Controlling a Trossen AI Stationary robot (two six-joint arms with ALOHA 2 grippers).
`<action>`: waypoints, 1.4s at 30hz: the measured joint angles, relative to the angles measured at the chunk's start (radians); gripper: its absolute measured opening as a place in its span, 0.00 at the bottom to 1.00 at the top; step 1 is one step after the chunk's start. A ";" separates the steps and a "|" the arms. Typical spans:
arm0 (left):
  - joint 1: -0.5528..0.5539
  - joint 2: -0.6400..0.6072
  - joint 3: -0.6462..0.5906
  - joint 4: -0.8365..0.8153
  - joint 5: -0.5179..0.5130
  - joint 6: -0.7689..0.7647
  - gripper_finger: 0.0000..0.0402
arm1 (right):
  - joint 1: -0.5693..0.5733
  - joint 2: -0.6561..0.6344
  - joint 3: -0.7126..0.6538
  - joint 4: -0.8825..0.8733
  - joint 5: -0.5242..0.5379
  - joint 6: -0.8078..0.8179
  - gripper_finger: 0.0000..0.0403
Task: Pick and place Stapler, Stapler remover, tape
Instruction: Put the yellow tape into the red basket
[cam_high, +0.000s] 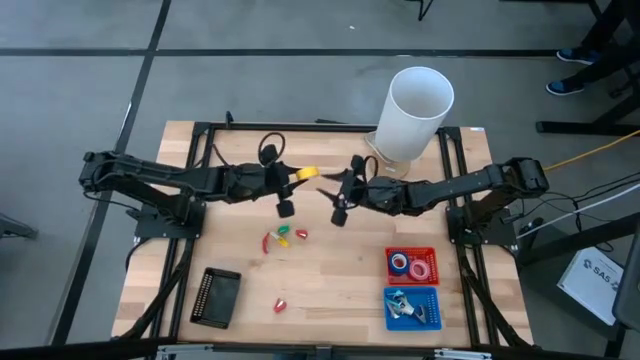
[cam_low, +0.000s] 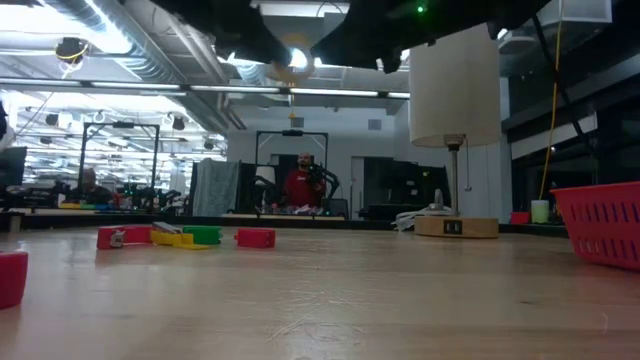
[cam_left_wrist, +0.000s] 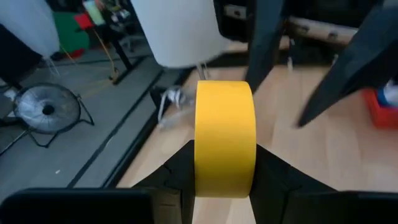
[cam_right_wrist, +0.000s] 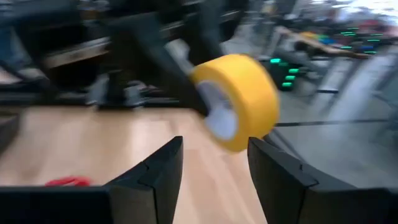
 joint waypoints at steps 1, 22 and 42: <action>0.001 0.013 0.000 0.029 -0.004 -0.007 0.26 | -0.002 0.000 0.000 0.010 0.030 0.000 0.45; 0.005 0.157 0.002 0.350 -0.084 -0.018 0.31 | -0.071 0.001 0.001 0.106 0.202 0.033 0.17; 0.014 0.094 -0.002 0.191 -0.073 0.038 0.59 | -0.062 0.000 0.078 -0.350 0.044 0.205 0.10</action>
